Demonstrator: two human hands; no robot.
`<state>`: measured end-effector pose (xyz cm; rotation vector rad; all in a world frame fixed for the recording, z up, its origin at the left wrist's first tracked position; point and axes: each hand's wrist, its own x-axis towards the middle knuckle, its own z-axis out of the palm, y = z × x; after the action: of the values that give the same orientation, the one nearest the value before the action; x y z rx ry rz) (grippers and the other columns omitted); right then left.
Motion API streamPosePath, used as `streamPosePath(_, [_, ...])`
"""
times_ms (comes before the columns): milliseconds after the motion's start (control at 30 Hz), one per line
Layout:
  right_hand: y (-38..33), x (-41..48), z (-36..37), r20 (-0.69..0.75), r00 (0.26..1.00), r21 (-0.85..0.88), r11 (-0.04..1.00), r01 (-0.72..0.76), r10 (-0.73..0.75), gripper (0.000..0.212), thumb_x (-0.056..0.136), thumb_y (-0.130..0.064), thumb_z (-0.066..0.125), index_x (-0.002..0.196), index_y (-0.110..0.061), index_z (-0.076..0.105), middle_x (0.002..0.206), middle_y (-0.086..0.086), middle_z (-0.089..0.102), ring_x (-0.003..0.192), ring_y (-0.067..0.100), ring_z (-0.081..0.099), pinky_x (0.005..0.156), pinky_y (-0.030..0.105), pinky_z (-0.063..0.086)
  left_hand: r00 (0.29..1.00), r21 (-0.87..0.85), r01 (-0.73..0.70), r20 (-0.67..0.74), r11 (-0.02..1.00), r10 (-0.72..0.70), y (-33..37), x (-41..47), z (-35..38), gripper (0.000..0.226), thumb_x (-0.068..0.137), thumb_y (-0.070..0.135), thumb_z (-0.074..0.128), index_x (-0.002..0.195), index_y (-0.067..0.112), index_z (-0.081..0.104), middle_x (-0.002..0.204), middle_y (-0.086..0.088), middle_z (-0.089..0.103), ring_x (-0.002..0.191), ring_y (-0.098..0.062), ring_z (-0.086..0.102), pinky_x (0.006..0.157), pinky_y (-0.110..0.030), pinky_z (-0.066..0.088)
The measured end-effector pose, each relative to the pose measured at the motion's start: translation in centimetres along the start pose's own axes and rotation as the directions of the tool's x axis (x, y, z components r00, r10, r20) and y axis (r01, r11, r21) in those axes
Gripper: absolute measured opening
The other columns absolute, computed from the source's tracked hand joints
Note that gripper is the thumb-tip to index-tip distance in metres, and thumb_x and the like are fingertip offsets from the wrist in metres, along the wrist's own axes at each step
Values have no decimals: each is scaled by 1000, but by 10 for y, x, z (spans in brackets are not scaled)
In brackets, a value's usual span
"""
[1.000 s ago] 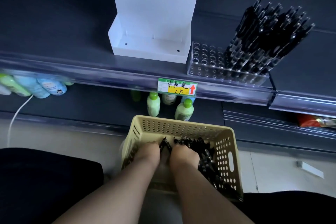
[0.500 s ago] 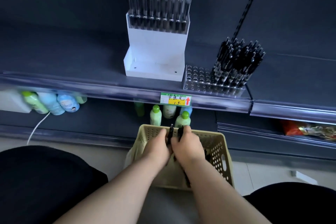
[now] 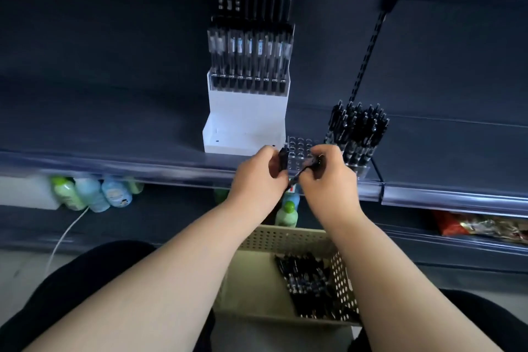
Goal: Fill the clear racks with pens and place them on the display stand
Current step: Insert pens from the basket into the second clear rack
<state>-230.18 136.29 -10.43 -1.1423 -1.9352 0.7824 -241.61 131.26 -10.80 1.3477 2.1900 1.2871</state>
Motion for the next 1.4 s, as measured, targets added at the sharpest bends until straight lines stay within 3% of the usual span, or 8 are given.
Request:
streamPosePath(133, [-10,16,-10,-18,998,32,998,56,-55,21,89,-10,51,104,-23,49,72,-12,56,55,-2,53,51,4,38,997,-51,-57,-45,997,55,13,16,-6,10,82,22,63,91,20,59,86,4,66,81,-14,62,68,-26,49])
streamPosePath(300, [-23,54,-24,15,992,-35,991,129,-128,16,92,-16,50,106,-21,54,73,-8,60,52,-4,51,48,9,37,983,-117,-159,-113,980,146,26,39,-4,5,85,21,64,87,22,60,83,11,65,80,-6,60,65,-3,40])
streamPosePath(467, [-34,107,-48,-24,983,-190,966,176,-184,23,87,-18,54,109,-23,60,101,1,61,85,14,54,72,18,36,969,-218,-211,-178,953,174,38,73,-2,14,82,18,70,85,26,59,77,18,63,76,8,59,66,2,41])
streamPosePath(667, [-21,153,-62,-9,984,-291,942,167,-178,30,83,-9,56,110,-19,62,75,-20,48,70,3,51,50,-6,32,972,-236,-208,-156,949,174,35,106,15,18,80,16,71,86,28,59,80,13,67,79,-3,64,69,-6,47])
streamPosePath(767, [-12,164,-58,34,986,-368,915,166,-165,28,81,-8,58,106,-21,64,79,-12,54,74,10,54,52,0,34,977,-258,-179,-157,949,142,29,113,22,29,80,14,71,91,35,53,84,12,67,80,-4,64,70,-9,48])
streamPosePath(900, [-4,171,-49,46,993,-399,909,121,-112,28,82,-12,58,107,-23,64,88,-4,60,77,17,60,66,23,46,981,-260,-141,-166,955,100,22,117,28,26,80,15,72,94,30,56,84,10,68,80,-3,64,69,-7,47])
streamPosePath(1100, [-4,175,-46,43,992,-429,894,126,-120,30,82,-13,57,110,-22,63,84,-5,61,80,20,62,75,30,52,985,-267,-93,-162,959,50,14,120,34,29,79,18,72,105,21,60,86,9,68,81,-3,64,70,-7,47])
streamPosePath(1400, [-2,173,-50,61,994,-454,884,112,-94,33,79,-12,58,111,-20,63,83,-5,60,89,25,61,90,42,47,979,-305,-128,-191,944,71,22,121,31,30,80,17,73,100,31,54,84,13,67,80,6,62,67,2,40])
